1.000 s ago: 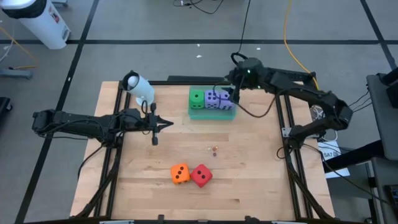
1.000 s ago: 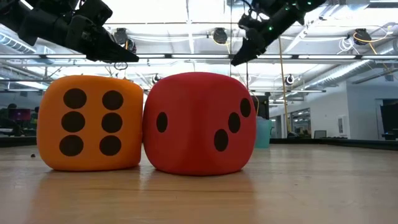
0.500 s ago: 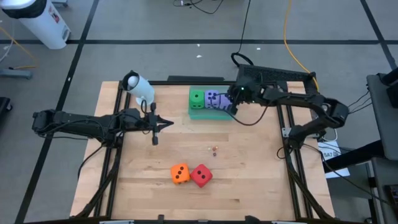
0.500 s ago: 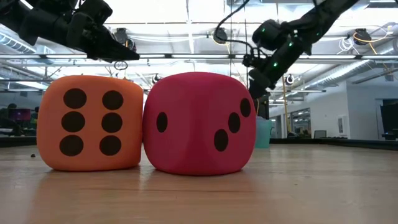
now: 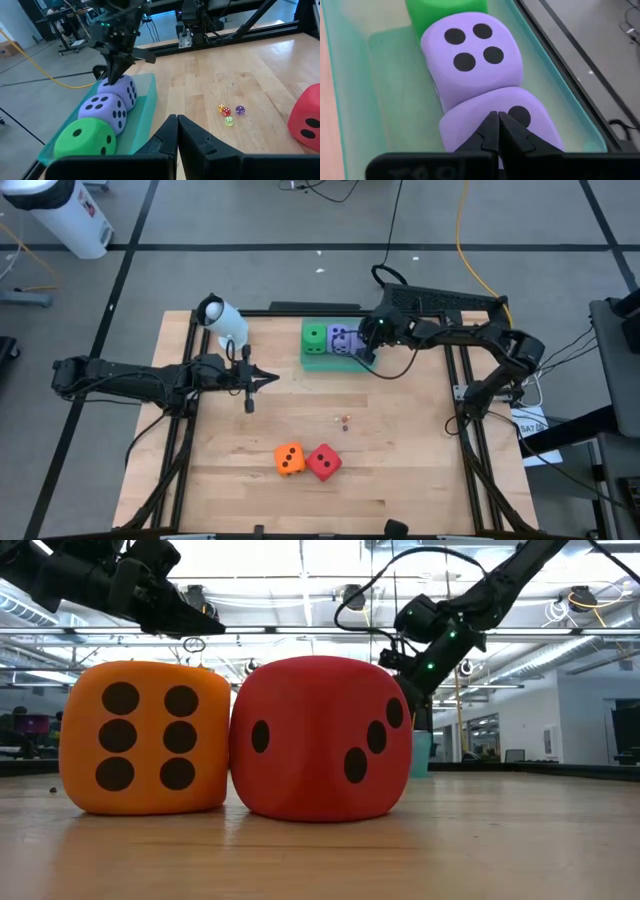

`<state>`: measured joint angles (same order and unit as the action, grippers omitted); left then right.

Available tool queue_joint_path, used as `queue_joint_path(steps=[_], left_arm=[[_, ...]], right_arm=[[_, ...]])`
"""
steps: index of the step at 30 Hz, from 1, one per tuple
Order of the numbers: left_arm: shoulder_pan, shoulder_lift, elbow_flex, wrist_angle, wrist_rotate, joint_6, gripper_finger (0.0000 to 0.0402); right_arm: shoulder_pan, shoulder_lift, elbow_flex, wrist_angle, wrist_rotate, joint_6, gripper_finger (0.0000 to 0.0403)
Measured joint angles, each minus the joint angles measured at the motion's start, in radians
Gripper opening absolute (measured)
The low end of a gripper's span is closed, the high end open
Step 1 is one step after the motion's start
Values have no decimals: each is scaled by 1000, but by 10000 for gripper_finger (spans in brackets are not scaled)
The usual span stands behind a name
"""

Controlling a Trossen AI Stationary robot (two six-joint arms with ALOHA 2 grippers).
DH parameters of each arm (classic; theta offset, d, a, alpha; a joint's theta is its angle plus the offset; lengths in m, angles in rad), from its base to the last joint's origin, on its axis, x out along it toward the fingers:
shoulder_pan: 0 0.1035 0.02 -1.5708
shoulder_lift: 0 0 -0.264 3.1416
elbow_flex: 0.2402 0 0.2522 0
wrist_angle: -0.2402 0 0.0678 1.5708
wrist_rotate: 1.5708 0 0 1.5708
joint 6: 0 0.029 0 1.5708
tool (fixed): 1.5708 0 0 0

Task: Pick & Place Dice
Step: Put the large purple dice into the blue bin, then put the large red dice into the blue bin

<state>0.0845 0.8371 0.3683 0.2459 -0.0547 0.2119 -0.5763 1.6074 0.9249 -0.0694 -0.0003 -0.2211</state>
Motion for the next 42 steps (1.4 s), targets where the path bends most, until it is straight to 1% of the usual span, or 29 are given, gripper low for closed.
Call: queue_joint_path(steps=[6,10,14,16,21,22,24,26,29,33,38,42], left_arm=[[0,0,0,-1,0,0,21],[0,0,0,-2,0,0,21],[0,0,0,-8,0,-2,21],[0,0,0,-10,0,-2,21],[1,0,0,-10,0,-3,21],[1,0,0,-10,0,-3,21],[2,0,0,-10,0,-3,21],[2,0,0,-10,0,-5,21],[2,0,0,-10,0,-6,21],[2,0,0,-10,0,-10,21],[2,0,0,-10,0,-11,21],[2,0,0,-10,0,-9,21]], right_arm=[[-6,23,-1,-32,-2,10,0],[1,-31,-2,-24,-1,34,0],[22,-148,-13,-90,-6,37,0],[33,-222,-13,-71,-4,32,0],[44,-434,-7,-45,-14,81,1],[42,-477,-8,-45,-40,90,2],[36,-567,-8,-21,-143,106,3],[32,-657,-29,60,-265,131,1],[36,-768,-125,236,-408,245,1],[35,-876,-309,470,-494,389,1],[30,-947,-547,794,-498,520,0],[7,-976,-657,942,-500,566,0]])
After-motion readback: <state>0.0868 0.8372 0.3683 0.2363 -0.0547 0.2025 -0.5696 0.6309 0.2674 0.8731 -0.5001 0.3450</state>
